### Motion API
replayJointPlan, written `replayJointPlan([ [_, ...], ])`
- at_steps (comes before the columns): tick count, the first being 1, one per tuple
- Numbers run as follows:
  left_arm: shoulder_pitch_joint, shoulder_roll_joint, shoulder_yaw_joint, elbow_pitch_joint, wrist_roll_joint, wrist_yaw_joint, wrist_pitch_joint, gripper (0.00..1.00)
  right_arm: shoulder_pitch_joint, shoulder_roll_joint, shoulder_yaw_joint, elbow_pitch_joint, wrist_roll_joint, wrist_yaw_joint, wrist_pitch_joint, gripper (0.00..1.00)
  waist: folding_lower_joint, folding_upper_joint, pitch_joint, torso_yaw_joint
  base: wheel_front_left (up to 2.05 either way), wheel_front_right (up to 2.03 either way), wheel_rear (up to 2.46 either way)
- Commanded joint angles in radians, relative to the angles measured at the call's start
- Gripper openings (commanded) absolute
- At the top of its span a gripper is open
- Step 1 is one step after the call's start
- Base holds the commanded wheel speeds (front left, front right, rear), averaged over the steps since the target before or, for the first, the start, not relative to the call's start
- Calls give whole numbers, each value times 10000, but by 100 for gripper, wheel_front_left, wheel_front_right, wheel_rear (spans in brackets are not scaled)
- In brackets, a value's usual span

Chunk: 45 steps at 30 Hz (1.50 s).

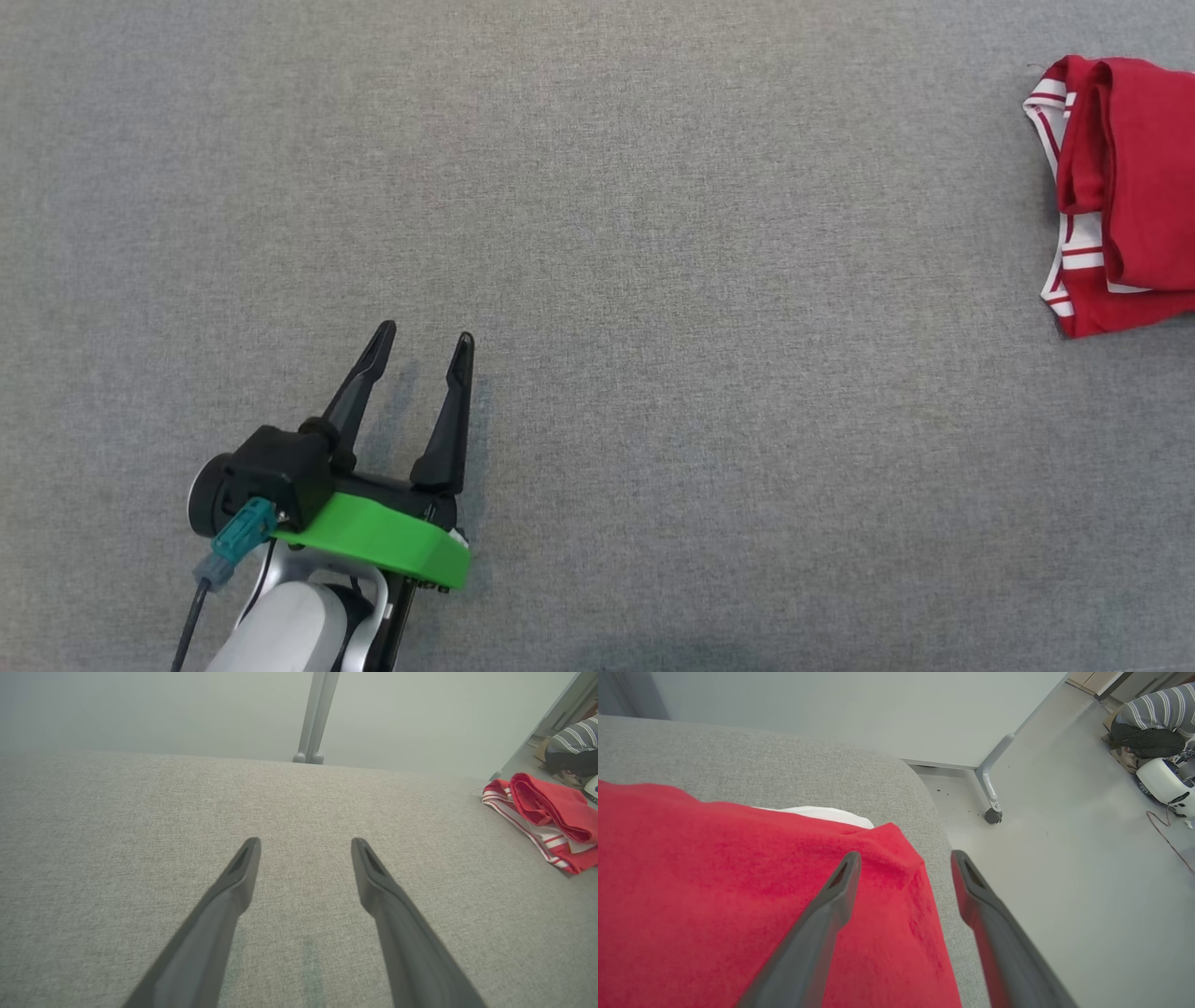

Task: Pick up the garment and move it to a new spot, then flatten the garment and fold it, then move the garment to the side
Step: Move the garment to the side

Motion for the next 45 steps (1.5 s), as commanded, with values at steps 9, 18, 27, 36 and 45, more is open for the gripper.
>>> replayJointPlan([
  [9, -81, 122, 63, -63, 15, 138, 36, 100, -86, 400, -145, 37, -246, -2, -516, 100, 0, 53, -151, -187, 0, 0, 0],
  [18, 44, 45, 326, 125, -351, 234, -119, 100, -127, 1106, 355, -747, -99, -2, -1081, 100, 0, 53, -946, -429, 0, 0, 0],
  [27, 141, 43, 938, 575, -668, 623, -302, 100, 381, 1651, 1307, -2272, 534, -2, -1385, 100, 0, 53, -2020, -589, 0, 0, 0],
  [36, 581, -7, 1371, 842, -620, 1209, -597, 100, 1710, 2373, 1467, -3916, 1379, -2, -1451, 100, 0, 53, -3130, -419, 0, 0, 0],
  [45, 1217, 43, 1433, 1036, -561, 1488, -712, 100, 3841, 3525, 716, -5269, 1502, -2, -1261, 100, 0, 53, -3883, -248, 0, 0, 0],
])
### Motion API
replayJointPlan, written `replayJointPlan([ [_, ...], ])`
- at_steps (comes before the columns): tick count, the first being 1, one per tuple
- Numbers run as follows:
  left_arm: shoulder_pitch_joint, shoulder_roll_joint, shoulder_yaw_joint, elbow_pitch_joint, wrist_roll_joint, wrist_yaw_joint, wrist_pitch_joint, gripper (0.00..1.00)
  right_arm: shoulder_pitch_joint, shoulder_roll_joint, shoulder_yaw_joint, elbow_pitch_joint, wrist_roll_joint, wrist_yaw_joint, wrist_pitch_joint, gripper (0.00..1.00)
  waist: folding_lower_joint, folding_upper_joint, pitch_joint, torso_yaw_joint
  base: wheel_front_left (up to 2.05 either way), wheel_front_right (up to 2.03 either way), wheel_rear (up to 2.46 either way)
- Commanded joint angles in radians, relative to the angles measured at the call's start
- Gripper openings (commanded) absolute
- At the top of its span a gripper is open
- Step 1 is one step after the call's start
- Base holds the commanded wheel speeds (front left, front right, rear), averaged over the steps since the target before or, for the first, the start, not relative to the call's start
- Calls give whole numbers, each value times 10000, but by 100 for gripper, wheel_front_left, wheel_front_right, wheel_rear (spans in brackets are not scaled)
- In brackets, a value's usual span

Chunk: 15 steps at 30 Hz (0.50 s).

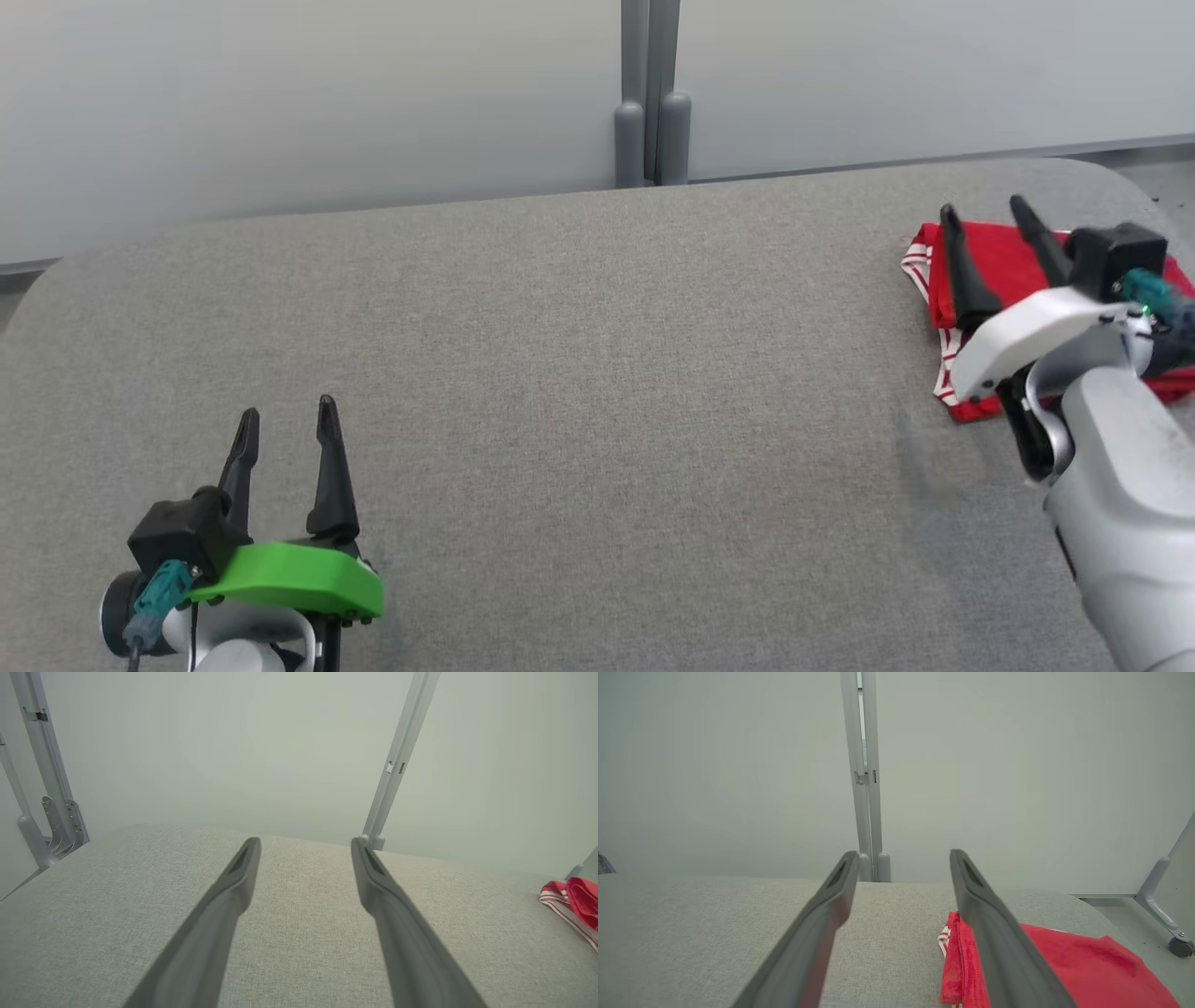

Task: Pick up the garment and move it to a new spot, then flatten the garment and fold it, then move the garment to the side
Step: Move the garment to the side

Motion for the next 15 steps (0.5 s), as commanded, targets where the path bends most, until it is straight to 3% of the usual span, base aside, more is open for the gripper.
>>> replayJointPlan([
  [1, 219, 68, -11, 51, 91, 82, -51, 100, 479, 203, -170, -304, -129, 0, 32, 100, 0, 53, -352, 137, 0, 0, 0],
  [15, 1128, 22, -160, 250, 156, 140, -164, 100, 4811, 2352, -1760, -5388, -2000, 0, 1086, 100, 0, 53, -531, 291, 0, 0, 0],
])
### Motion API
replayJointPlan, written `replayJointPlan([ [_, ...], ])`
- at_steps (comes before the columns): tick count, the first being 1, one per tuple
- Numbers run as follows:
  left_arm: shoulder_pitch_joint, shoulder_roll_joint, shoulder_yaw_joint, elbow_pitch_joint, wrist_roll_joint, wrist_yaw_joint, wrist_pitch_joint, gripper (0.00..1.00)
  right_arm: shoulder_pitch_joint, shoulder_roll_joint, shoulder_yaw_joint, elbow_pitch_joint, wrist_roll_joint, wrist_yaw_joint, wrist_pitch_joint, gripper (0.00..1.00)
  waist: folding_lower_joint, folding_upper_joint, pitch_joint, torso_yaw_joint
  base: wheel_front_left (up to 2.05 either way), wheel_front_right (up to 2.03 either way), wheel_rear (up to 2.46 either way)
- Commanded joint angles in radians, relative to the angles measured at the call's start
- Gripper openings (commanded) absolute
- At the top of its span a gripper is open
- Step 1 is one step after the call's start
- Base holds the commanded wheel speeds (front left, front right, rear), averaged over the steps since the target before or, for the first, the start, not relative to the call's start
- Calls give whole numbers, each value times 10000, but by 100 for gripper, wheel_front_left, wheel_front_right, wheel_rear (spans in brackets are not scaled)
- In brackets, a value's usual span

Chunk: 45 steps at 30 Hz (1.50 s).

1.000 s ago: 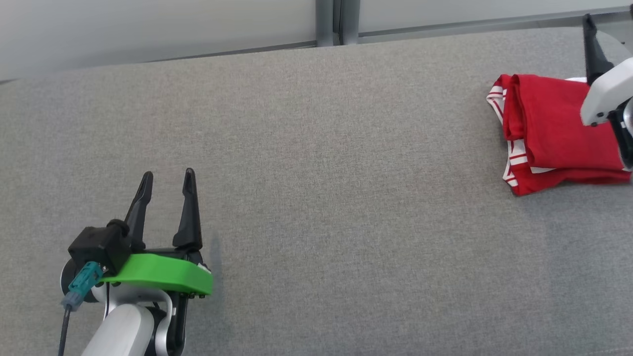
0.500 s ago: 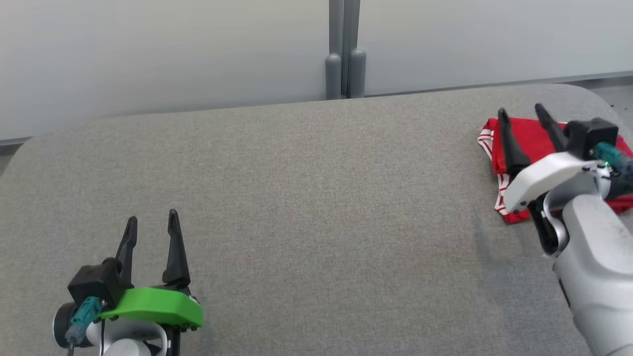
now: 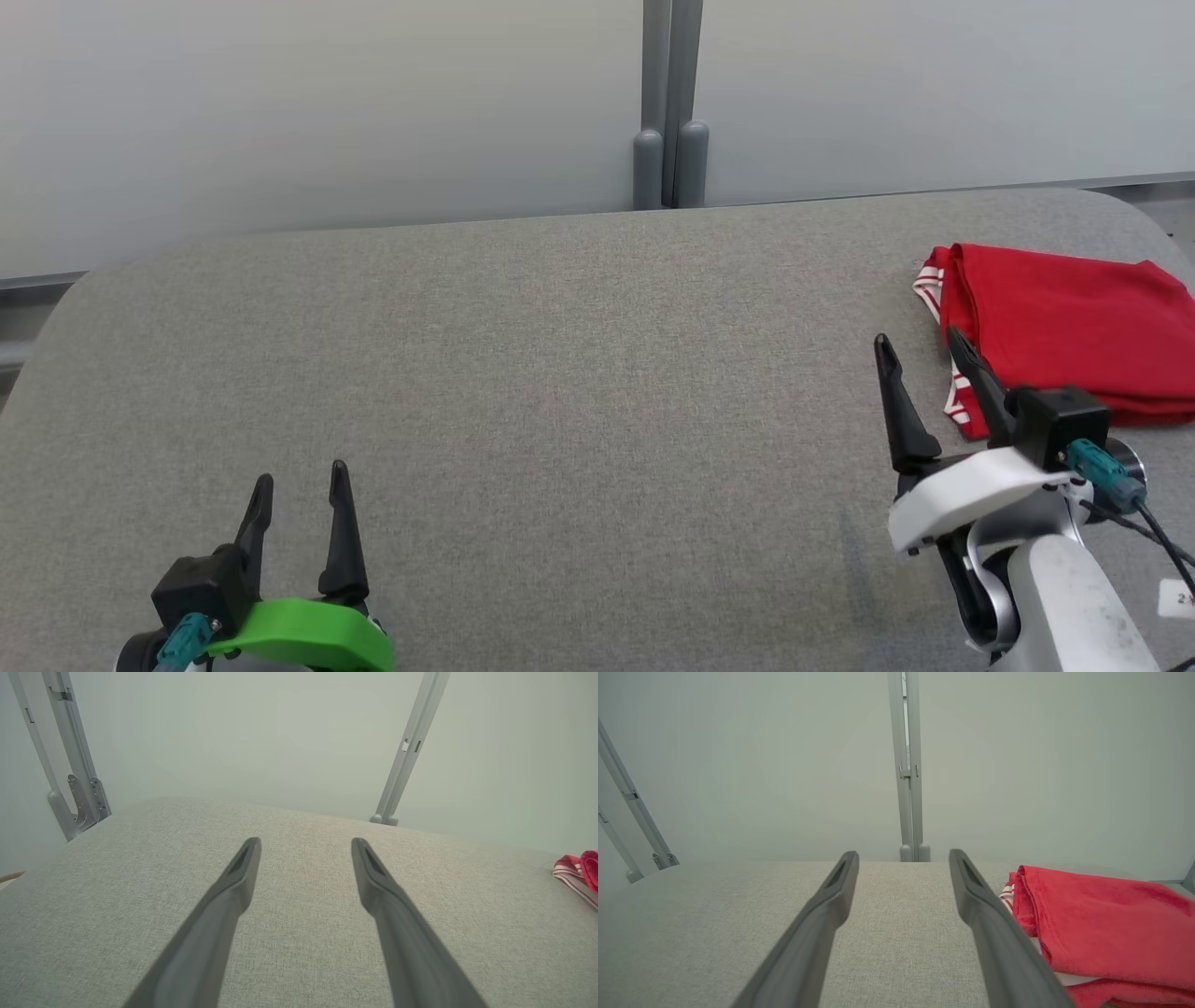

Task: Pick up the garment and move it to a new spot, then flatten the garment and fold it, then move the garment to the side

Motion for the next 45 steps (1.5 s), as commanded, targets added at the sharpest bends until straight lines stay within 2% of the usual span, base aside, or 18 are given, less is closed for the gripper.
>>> replayJointPlan([
  [1, 159, 4, 10, -2, 121, 9, -48, 100, 405, 69, -40, -464, -129, 0, 155, 100, 0, 53, 4, -6, 0, 0, 0],
  [5, 273, -5, -95, 23, 204, 66, -69, 100, 1139, 148, 57, -1345, -7, 0, 428, 100, 0, 53, 12, 0, 0, 0, 0],
  [10, 274, -71, -191, -16, 234, 51, -92, 100, 1722, 152, 160, -1849, 359, 0, 428, 100, 0, 53, 18, 51, 0, 0, 0],
  [20, 95, -179, -183, -252, 414, -34, -140, 100, 2003, 156, 216, -1868, 404, 0, 380, 100, 0, 53, 33, 70, 0, 0, 0],
  [36, 17, -102, -216, -309, 459, 107, -74, 100, 1818, 157, 184, -1828, 256, 0, 451, 100, 0, 53, 57, 136, 0, 0, 0],
  [37, 162, -173, -240, -252, 425, 77, -84, 0, 1922, 174, 207, -1818, 288, 0, 456, 0, 0, 0, 58, 136, 0, 0, 0],
  [40, 302, -256, -340, -4, 394, 70, -70, 0, 2076, 220, 236, -1551, 320, 0, 462, 0, 0, 0, 59, 136, 0, 0, 0],
  [45, 222, -409, -58, 90, -314, -171, 143, 0, 2041, 186, 157, -1430, 1302, 0, 561, 0, 0, 2, 70, 128, 0, 0, 0],
])
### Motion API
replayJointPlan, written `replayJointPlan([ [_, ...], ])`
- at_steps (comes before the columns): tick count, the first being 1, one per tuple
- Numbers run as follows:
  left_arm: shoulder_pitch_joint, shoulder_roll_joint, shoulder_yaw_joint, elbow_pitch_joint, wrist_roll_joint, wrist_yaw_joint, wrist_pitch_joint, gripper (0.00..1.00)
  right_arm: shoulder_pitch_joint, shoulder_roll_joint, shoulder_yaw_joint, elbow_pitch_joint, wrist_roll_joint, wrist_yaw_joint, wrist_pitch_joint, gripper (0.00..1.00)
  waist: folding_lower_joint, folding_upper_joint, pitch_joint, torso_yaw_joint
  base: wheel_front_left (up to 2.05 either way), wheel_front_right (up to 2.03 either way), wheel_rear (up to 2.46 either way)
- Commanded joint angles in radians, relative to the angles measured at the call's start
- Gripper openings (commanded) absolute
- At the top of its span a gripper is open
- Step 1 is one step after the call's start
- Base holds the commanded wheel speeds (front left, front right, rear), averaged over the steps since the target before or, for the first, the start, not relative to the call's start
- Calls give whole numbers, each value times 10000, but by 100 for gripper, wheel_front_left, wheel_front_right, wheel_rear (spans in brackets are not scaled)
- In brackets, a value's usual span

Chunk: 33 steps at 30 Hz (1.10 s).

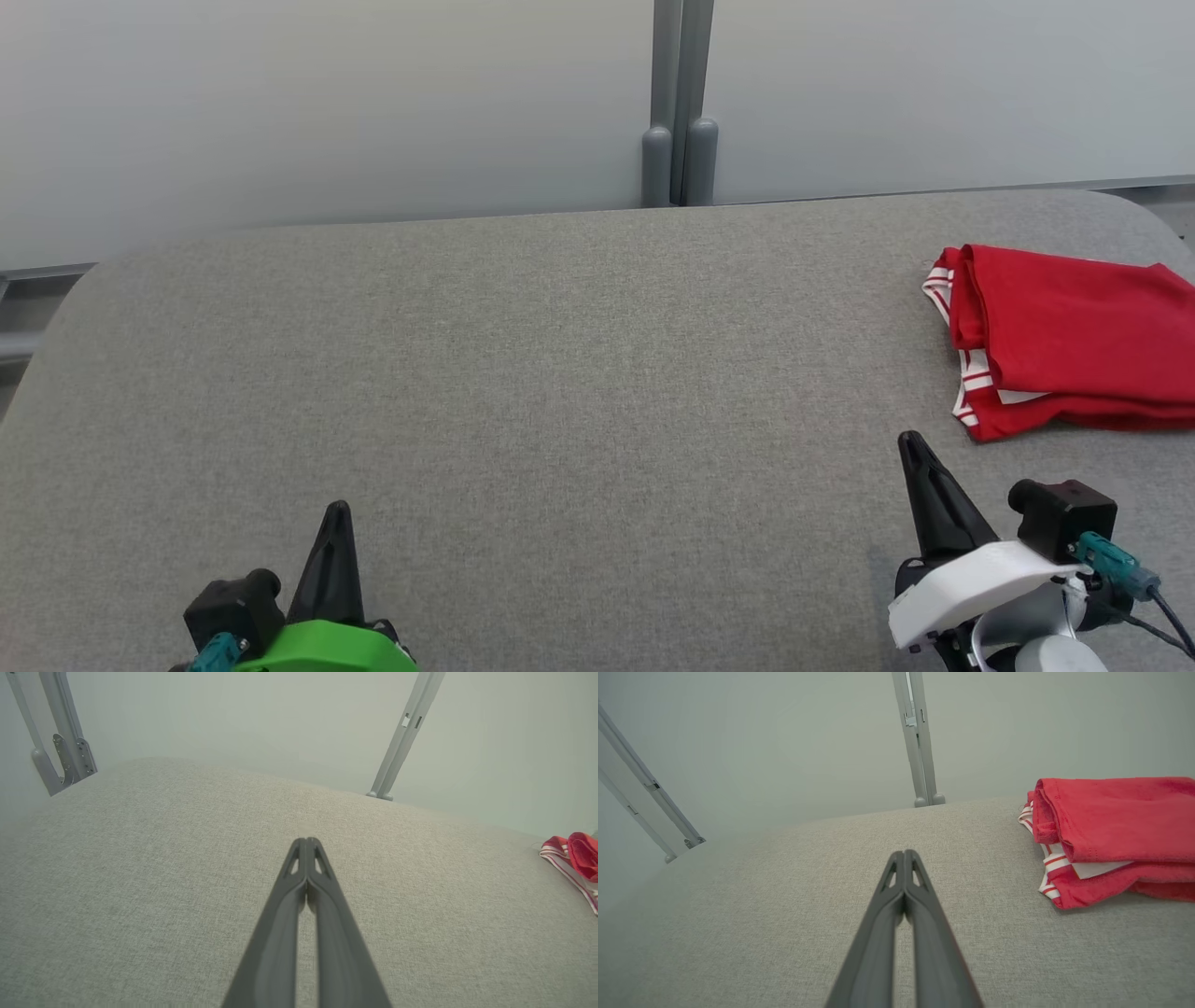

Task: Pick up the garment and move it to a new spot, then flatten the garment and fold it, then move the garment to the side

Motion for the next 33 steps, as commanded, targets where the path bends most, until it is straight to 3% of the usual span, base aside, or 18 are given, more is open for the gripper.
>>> replayJointPlan([
  [1, -218, 9, 231, -77, -330, -119, 81, 0, -190, -61, -71, -99, 477, 0, 64, 0, 0, 3, 3, -3, 0, 0, 0],
  [33, -1037, -777, 1875, 831, -4085, -1644, 1280, 0, -660, -280, -569, 570, 5685, 1, 641, 0, 0, 16, 64, -52, 0, 0, 0],
])
